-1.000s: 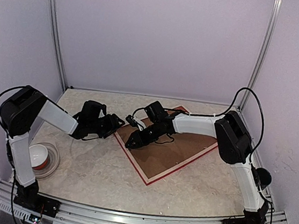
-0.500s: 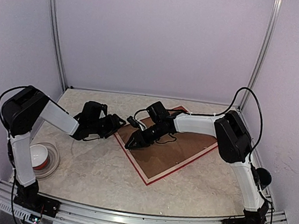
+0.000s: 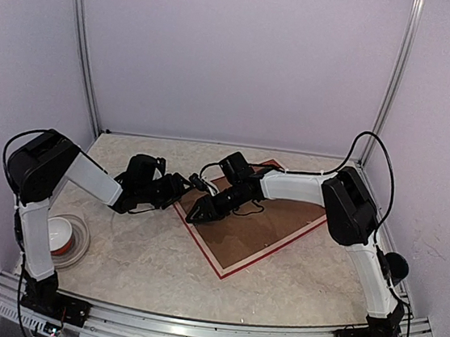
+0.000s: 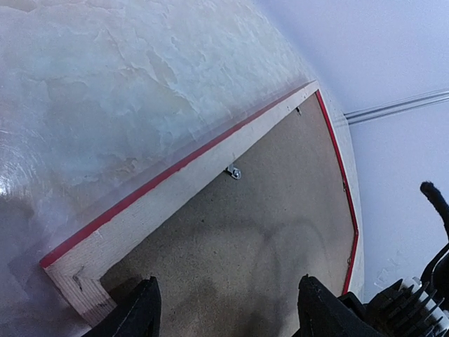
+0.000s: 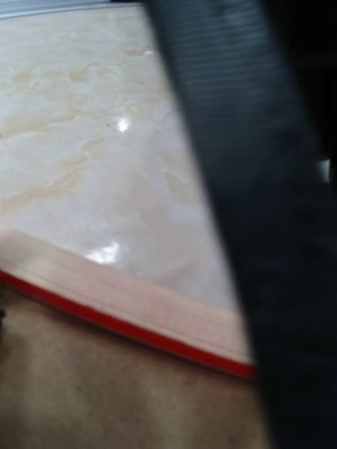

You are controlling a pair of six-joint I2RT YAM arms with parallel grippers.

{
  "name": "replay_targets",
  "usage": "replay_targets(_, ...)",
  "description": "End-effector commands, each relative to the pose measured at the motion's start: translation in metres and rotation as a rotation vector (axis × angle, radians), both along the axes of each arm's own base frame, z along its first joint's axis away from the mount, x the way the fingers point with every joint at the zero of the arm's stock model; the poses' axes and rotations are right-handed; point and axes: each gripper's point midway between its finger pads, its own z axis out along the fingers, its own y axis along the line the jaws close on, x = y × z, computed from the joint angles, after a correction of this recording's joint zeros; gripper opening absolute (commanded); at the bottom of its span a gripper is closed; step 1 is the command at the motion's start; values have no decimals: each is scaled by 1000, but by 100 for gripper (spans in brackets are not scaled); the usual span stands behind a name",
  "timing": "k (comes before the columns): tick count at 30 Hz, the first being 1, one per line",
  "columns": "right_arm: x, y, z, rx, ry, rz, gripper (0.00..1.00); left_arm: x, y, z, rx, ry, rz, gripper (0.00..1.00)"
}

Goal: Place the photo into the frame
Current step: Press the fastener onto the backboard.

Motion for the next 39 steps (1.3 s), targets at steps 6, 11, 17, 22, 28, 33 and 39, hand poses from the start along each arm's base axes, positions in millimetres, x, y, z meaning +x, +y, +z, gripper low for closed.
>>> replay_targets(6, -6, -3, -26, -69, -33, -5, 52, -16, 1, -37, 45, 117, -15, 66)
replay_targets(11, -29, -8, -32, -70, 27, 77, 51, -15, 1, -37, 52, 119, -16, 66)
replay_targets(17, -54, -10, -37, -55, 111, 185, 50, -13, 0, -38, 61, 121, -18, 66)
replay_targets(22, -66, -2, -35, -26, 141, 230, 50, -16, 1, -41, 69, 128, -17, 66)
replay_targets(28, -62, 7, -39, -41, 133, 221, 51, -18, -1, -42, 62, 130, -23, 66)
replay_targets(33, -64, 11, -41, -34, 137, 245, 52, -19, -4, -42, 64, 131, -29, 66)
replay_targets(39, -70, 16, -38, 1, 131, 286, 52, -22, -9, -52, 78, 151, -36, 66)
